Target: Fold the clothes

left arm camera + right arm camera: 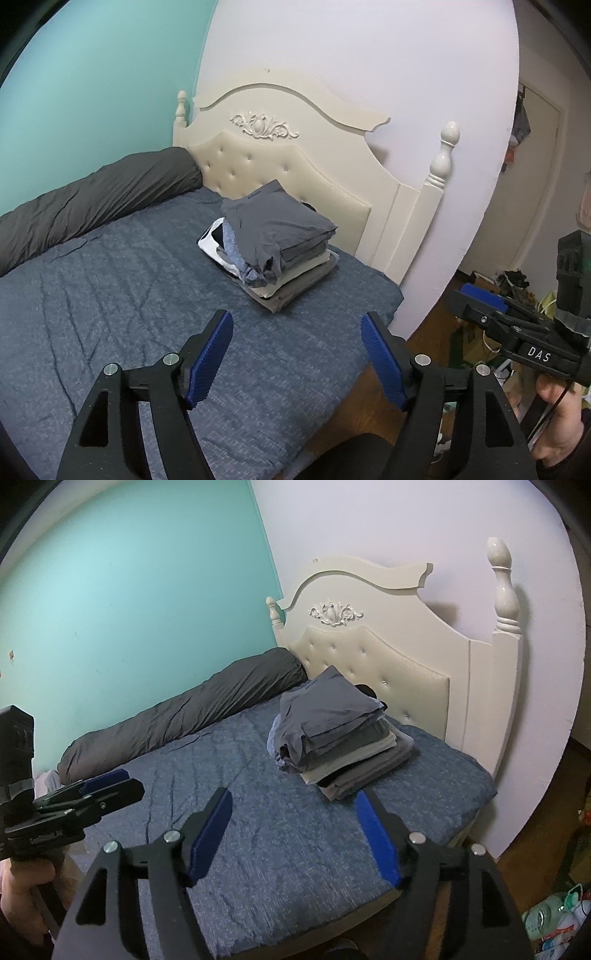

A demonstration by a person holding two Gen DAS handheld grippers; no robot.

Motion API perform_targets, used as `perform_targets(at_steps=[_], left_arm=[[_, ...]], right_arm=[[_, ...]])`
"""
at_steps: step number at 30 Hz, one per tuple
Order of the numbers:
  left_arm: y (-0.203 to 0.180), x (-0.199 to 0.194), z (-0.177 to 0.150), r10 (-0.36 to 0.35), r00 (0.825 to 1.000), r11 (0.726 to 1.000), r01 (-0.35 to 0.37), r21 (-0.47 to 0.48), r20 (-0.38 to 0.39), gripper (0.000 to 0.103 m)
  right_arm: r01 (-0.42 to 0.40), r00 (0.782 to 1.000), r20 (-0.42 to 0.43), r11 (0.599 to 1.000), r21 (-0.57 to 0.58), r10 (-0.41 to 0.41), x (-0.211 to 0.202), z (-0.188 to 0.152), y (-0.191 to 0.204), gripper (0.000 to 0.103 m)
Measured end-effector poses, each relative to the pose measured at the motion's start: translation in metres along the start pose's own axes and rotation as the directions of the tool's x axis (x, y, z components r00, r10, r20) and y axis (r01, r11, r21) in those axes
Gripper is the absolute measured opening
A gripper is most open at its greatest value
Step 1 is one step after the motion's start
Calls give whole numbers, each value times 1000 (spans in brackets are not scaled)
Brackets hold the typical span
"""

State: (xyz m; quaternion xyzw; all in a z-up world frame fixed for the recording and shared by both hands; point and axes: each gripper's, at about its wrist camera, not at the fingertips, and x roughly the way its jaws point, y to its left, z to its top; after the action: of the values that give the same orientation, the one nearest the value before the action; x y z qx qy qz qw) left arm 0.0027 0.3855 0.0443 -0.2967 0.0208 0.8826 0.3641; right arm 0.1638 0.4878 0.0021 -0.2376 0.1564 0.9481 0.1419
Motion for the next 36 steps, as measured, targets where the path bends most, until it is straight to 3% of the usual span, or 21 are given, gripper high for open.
perform_targets(at_steps=[24, 29, 36], left_arm=[[0, -15, -10, 11, 999, 1000, -11, -2, 30, 91], [1, -16, -11, 16, 999, 1000, -16, -5, 38, 101], [2, -19, -14, 32, 999, 999, -32, -6, 43, 103]], right_arm=[[50, 999, 20, 999, -13, -50, -8, -12, 7, 86], [67, 997, 32, 998, -11, -66, -11, -16, 7, 88], [81, 996, 44, 997, -9, -80, -12, -18, 6, 98]])
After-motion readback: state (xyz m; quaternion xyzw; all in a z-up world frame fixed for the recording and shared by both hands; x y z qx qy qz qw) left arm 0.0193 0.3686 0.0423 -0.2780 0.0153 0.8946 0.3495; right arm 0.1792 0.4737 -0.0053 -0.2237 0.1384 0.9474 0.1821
